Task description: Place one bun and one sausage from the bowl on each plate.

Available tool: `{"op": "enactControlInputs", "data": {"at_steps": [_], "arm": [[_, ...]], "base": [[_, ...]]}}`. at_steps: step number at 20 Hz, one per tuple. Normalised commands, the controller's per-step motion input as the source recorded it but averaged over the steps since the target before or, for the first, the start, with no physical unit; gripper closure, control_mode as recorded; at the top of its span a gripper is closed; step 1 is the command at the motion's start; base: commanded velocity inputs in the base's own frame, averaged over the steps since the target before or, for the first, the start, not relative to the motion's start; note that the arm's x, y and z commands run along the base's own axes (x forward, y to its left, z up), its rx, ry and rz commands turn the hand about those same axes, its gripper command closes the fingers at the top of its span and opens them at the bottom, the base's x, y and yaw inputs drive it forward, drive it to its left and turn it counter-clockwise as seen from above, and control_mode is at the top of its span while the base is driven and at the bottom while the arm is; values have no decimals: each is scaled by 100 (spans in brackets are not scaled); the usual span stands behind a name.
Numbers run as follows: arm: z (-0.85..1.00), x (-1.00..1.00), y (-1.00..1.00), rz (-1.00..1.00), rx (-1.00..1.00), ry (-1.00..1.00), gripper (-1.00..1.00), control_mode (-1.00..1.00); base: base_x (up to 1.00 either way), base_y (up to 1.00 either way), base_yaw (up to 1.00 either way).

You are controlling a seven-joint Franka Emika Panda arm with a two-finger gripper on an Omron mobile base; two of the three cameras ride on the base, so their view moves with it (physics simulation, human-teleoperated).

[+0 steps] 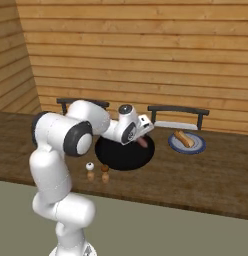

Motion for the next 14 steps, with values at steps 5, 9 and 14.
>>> {"op": "enactControlInputs", "data": {"at_steps": [5, 9, 14], "arm": [[100, -11, -67, 0, 10, 7, 100, -100], [32, 13, -92, -6, 13, 4, 100, -100], [-5, 84, -99, -5, 19, 16, 100, -100]], "base": [[0, 0, 0], [0, 0, 0], [0, 0, 0]]}}
